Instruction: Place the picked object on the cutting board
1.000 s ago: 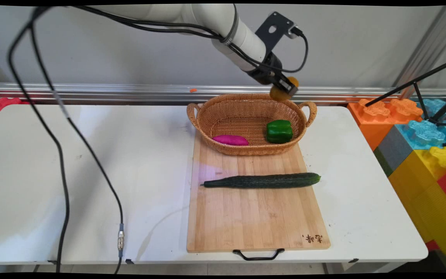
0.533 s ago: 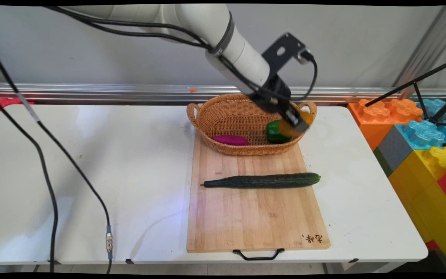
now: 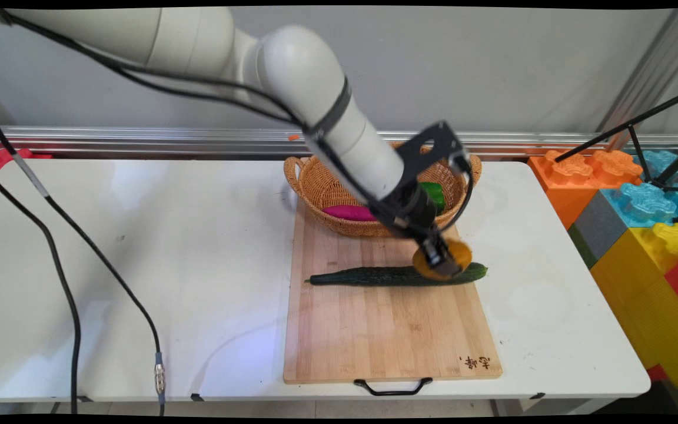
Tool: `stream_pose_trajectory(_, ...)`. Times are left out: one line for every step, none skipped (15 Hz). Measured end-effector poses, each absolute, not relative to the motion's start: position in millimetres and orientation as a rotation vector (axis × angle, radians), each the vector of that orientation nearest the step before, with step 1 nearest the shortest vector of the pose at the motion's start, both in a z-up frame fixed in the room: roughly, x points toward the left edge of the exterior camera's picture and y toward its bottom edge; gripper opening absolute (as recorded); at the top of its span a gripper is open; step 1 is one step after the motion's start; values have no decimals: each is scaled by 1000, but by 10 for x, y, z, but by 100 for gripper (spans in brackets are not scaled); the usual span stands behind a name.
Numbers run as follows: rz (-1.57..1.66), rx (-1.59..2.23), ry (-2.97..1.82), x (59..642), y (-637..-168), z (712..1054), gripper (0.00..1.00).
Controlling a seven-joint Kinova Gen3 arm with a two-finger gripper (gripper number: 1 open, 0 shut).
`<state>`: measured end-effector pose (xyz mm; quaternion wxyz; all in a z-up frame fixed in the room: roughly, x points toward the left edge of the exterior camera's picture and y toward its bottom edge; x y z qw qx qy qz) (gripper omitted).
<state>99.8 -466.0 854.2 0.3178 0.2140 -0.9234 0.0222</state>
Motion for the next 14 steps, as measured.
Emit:
stream_pose_trajectory(51,552,-2444,997,-4618,8429,0)
stream_pose_trajectory(43,543,-2458,995,-4578,8316,0)
stream_pose_trajectory(37,536,-2468,990,-4548,8224,0)
stream_pose_trajectory(33,531,-2473,987,-4529,8164,0)
stream_pose_trajectory(28,525,-2480,981,-4504,8080,0)
stream_pose_trajectory(23,516,-2487,972,-4478,7993,0)
stream_pose_trajectory(20,506,-2493,960,-4455,7917,0)
stream_pose_trajectory(19,492,-2499,951,-4436,7862,0)
stream_pose_trajectory(21,476,-2505,939,-4420,7809,0)
stream_pose_trajectory(25,462,-2510,929,-4407,7769,0)
stream_pose_trajectory(30,451,-2514,923,-4399,7744,100)
stream_pose_trajectory(34,444,-2516,919,-4395,7732,100)
stream_pose_trajectory(39,434,-2520,914,-4387,7716,100)
stream_pose_trajectory(45,424,-2524,911,-4380,7705,100)
